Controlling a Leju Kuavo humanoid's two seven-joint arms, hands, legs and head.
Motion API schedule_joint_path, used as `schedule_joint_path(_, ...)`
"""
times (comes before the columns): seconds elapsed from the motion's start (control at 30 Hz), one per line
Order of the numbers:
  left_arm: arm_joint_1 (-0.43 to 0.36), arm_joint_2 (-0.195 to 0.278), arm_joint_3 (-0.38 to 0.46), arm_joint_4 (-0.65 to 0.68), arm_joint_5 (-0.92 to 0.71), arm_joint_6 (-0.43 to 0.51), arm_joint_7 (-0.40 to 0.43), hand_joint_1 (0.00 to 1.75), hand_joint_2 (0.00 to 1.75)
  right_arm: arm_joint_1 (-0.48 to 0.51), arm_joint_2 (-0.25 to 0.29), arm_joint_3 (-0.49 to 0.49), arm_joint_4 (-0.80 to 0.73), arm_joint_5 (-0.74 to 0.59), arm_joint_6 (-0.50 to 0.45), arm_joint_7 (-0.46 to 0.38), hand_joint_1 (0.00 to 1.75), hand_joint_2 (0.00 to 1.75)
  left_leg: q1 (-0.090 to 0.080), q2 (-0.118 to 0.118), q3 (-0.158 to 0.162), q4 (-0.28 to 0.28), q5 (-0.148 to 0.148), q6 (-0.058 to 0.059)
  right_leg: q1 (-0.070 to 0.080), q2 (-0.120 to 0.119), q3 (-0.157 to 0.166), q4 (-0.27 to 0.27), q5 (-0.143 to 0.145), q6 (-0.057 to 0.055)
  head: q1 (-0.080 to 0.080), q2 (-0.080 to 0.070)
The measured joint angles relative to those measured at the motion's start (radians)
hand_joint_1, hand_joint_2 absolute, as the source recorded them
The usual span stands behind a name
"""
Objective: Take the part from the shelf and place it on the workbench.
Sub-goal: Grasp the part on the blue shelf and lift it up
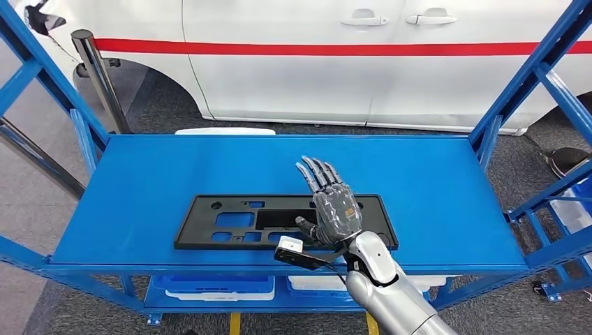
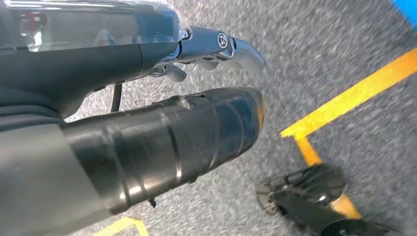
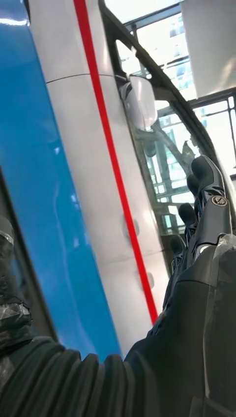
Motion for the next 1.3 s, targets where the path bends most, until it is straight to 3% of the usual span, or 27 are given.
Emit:
schedule_joint_path(0.1, -0.003, 0.001, 0.000, 0.000, -0.002, 0.010, 0.006, 0.00, 0.00, -0.008, 0.006, 0.006, 0.007, 0.000, 0.000, 0.004, 0.00, 1.75, -0.002, 0.001, 0.004, -0.001, -0.010, -0.004, 0.003, 0.003, 0.018, -0.038, -0.004, -0.005, -0.001, 0.000)
schedule_joint_path(0.3, -0.005, 0.004, 0.000, 0.000, -0.008, 0.025, 0.014, 0.00, 0.00, -0.012, 0.012, 0.016, 0.018, -0.001, 0.002, 0.006, 0.00, 1.75, -0.002, 0.002, 0.016, -0.018, -0.010, -0.002, 0.004, 0.006, 0.021, -0.040, -0.012, -0.015, -0.001, 0.000)
schedule_joint_path(0.4, -0.008, 0.007, 0.000, 0.000, -0.018, 0.034, 0.018, 0.00, 0.00, -0.020, 0.016, 0.023, 0.021, -0.001, 0.006, 0.006, 0.00, 1.75, -0.001, 0.002, 0.020, -0.023, -0.010, -0.010, 0.005, 0.006, 0.022, -0.039, -0.013, -0.018, -0.001, 0.000)
schedule_joint_path(0.63, -0.011, 0.008, -0.006, 0.000, -0.032, 0.041, 0.023, 0.00, 0.00, -0.034, 0.027, 0.040, 0.022, -0.002, 0.014, 0.006, 0.00, 1.75, -0.001, 0.002, 0.022, -0.025, -0.008, -0.021, 0.005, 0.006, 0.025, -0.038, -0.013, -0.019, -0.001, 0.000)
schedule_joint_path(0.83, -0.011, 0.008, -0.010, 0.000, -0.049, 0.043, 0.028, 0.00, 0.00, -0.047, 0.034, 0.057, 0.017, -0.054, 0.043, -0.024, 0.00, 1.75, -0.002, 0.002, 0.023, -0.024, -0.008, -0.022, 0.003, 0.006, 0.028, -0.039, -0.013, -0.018, -0.001, 0.000)
schedule_joint_path(1.13, -0.016, 0.008, -0.023, 0.000, -0.074, 0.042, 0.041, 0.00, 0.00, -0.100, 0.061, 0.141, -0.059, -0.190, 0.198, -0.079, 0.00, 1.75, -0.002, 0.002, 0.025, -0.023, -0.008, -0.022, 0.003, 0.006, 0.028, -0.039, -0.012, -0.018, -0.001, 0.000)
schedule_joint_path(1.3, -0.017, 0.008, -0.024, 0.000, -0.075, 0.041, 0.042, 0.00, 0.00, -0.121, 0.070, 0.171, -0.085, -0.201, 0.214, -0.080, 0.00, 1.75, -0.002, 0.002, 0.025, -0.023, -0.008, -0.022, 0.003, 0.005, 0.028, -0.039, -0.012, -0.018, -0.001, 0.000)
